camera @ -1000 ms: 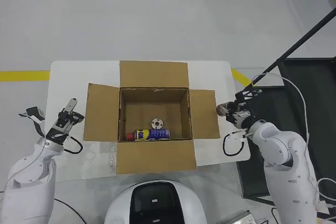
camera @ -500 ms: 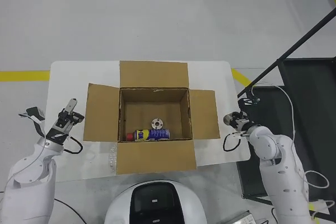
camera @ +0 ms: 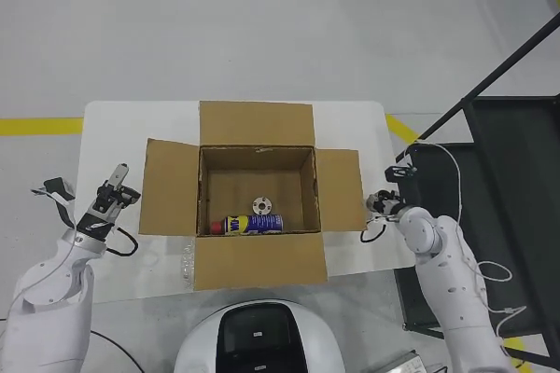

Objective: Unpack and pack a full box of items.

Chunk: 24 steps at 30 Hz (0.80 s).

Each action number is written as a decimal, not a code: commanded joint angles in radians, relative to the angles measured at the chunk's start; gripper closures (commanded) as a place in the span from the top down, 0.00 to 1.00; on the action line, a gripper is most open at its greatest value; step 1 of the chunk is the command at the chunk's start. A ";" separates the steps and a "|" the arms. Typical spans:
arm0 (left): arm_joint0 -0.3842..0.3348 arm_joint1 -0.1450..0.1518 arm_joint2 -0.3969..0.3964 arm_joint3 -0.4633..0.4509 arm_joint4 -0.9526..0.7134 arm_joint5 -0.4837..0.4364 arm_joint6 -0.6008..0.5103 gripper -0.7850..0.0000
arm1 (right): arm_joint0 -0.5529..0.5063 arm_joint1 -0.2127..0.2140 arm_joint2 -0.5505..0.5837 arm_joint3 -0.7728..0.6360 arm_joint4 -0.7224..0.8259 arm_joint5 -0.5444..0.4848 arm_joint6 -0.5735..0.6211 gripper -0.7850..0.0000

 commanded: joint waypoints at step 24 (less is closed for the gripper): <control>0.000 0.000 0.000 0.000 0.000 0.000 0.000 1.00 | 0.160 -0.003 -0.064 0.239 -0.023 0.030 -0.089 1.00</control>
